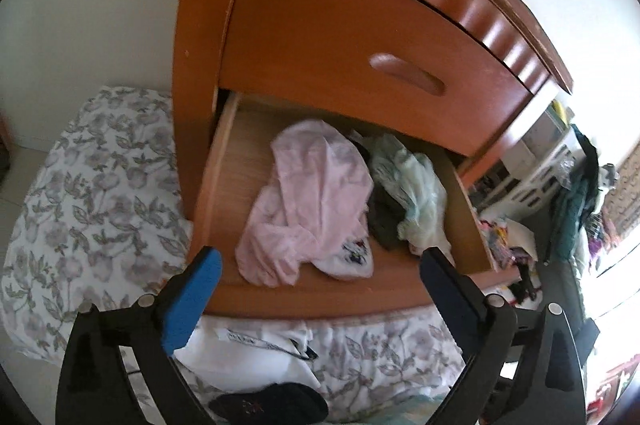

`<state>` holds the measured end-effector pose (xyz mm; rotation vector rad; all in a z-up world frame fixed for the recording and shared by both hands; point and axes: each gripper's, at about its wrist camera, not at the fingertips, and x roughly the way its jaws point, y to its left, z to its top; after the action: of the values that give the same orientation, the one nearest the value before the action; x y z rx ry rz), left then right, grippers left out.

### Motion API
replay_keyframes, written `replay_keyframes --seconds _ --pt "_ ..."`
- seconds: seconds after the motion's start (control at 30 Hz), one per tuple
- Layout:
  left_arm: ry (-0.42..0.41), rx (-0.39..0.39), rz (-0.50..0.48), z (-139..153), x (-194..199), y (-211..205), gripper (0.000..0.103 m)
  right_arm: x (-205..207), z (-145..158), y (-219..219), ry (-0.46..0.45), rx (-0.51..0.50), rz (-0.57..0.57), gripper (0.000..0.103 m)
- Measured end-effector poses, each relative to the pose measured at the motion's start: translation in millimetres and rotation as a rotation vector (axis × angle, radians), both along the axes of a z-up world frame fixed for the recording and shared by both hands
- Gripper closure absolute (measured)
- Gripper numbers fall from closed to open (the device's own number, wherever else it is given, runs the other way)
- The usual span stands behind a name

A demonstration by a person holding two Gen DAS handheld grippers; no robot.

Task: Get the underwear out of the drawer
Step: 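Reach the left gripper into the drawer and grasp the pink shirt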

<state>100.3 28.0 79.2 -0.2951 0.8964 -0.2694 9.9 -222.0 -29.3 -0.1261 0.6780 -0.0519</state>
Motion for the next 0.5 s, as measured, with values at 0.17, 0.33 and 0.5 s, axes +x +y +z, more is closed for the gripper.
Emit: replay_keyframes --seconds 0.17,0.33,0.5 --pt "-0.069 0.056 0.029 15 14 -1 0.0 0 0 -4 0.001 0.022 -0.004 0.009" --pt "-0.092 0.124 -0.024 29 32 -15 0.0 0 0 -10 0.001 0.048 -0.012 0.009" --pt "-0.027 0.17 -0.026 26 53 -25 0.0 0 1 -13 0.0 0.062 -0.016 0.009"
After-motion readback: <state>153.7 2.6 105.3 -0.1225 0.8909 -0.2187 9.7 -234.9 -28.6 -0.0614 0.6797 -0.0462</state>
